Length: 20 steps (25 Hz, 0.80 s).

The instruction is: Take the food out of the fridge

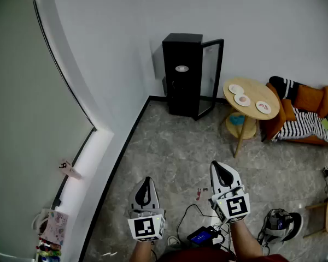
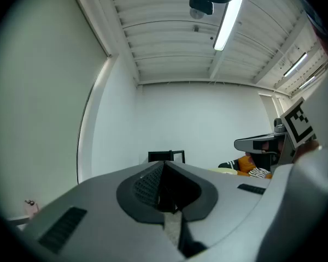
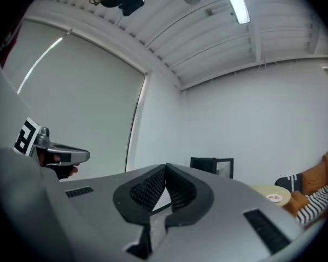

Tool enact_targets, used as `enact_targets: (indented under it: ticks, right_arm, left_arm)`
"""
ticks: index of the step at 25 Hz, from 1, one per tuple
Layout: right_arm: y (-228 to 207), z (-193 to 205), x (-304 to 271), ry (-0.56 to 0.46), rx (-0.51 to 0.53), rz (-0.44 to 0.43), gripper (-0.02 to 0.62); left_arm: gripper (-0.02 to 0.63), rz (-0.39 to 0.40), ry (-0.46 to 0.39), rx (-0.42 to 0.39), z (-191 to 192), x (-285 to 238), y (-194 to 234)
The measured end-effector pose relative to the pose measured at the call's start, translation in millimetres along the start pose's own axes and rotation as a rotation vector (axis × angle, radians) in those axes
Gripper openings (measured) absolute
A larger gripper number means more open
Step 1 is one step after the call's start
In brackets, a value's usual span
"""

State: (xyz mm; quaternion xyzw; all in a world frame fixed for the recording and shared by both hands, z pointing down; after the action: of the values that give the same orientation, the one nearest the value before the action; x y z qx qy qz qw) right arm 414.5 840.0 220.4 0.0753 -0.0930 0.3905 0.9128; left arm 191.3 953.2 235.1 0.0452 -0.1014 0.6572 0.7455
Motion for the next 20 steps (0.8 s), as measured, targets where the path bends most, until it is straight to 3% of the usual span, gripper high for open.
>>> enact_targets:
  ticks: [7,11,16,20]
  right_arm:
    - [-6,-2,-2,-0.029,0.005,0.000,0.021]
    - [-9,-1,3,0.008,0.003,0.001,0.021]
    - [-16,1,5,-0.048,-0.004,0.001,0.021]
    - [-23,5,10,0.002,-0.009,-0.005,0.021]
  left_arm:
    - [0.014,0.004,0.004,0.004,0,-4,-6]
    - [0.014,0.011,0.004,0.014,1,-4,-10]
    - [0.014,0.006,0.006,0.012,-1,-4,-16]
    - [0.014,0.003,0.007,0.003,-2,-6,-25]
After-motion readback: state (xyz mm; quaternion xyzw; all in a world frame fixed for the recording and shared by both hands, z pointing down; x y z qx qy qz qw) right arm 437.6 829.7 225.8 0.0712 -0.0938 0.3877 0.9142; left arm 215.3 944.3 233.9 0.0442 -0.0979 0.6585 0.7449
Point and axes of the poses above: the fingertips, and each gripper's own axes: x backward along the fingers, y to its left, z out of its underside, the point moved 8 cm from there along x, backward along the fingers, and after that the axes turned 9 degrees about -y, right-handed, at the moved point
